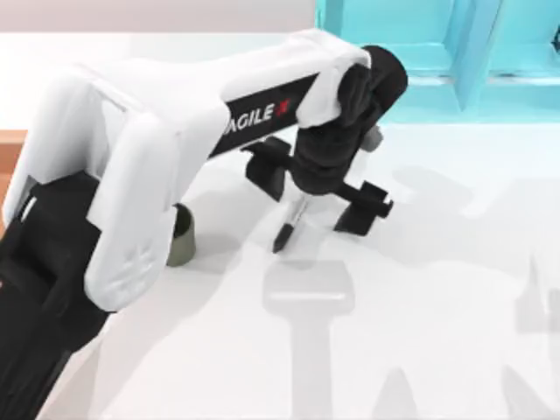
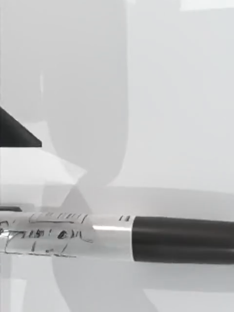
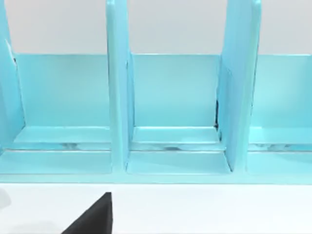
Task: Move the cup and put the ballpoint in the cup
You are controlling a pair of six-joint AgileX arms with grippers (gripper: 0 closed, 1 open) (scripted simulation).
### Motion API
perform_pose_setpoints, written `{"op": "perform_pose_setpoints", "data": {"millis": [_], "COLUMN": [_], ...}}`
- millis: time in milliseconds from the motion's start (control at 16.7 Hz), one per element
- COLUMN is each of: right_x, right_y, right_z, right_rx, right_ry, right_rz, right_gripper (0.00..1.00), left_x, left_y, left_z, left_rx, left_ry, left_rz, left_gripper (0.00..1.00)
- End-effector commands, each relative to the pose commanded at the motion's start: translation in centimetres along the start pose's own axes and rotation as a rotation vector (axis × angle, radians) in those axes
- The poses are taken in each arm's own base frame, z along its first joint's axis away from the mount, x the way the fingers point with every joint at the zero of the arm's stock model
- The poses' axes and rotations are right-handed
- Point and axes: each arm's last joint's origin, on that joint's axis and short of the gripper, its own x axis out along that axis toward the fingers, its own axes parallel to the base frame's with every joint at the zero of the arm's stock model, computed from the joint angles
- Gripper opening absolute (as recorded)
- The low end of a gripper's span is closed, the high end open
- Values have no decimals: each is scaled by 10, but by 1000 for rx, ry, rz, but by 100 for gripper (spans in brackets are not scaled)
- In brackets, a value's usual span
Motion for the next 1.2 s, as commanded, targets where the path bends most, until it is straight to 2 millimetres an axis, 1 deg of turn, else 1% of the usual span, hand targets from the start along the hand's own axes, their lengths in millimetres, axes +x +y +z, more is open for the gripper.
{"op": "perform_pose_setpoints", "data": {"millis": [420, 480, 900, 960, 1080, 1200], "right_x": [0, 0, 0, 0, 0, 0], "right_y": [0, 0, 0, 0, 0, 0], "right_z": [0, 0, 0, 0, 0, 0], "right_rx": [0, 0, 0, 0, 0, 0], "right_ry": [0, 0, 0, 0, 0, 0], "right_rz": [0, 0, 0, 0, 0, 0], "right_gripper": [100, 100, 100, 100, 100, 100], "left_x": [0, 0, 0, -36, -40, -54], "left_y": [0, 0, 0, -7, -7, -7], "left_z": [0, 0, 0, -2, -4, -12], "left_rx": [0, 0, 0, -13, -17, -31], "left_ry": [0, 0, 0, -36, -38, -33], "left_rz": [0, 0, 0, -81, -72, -63], "left_gripper": [2, 0, 0, 0, 0, 0]}}
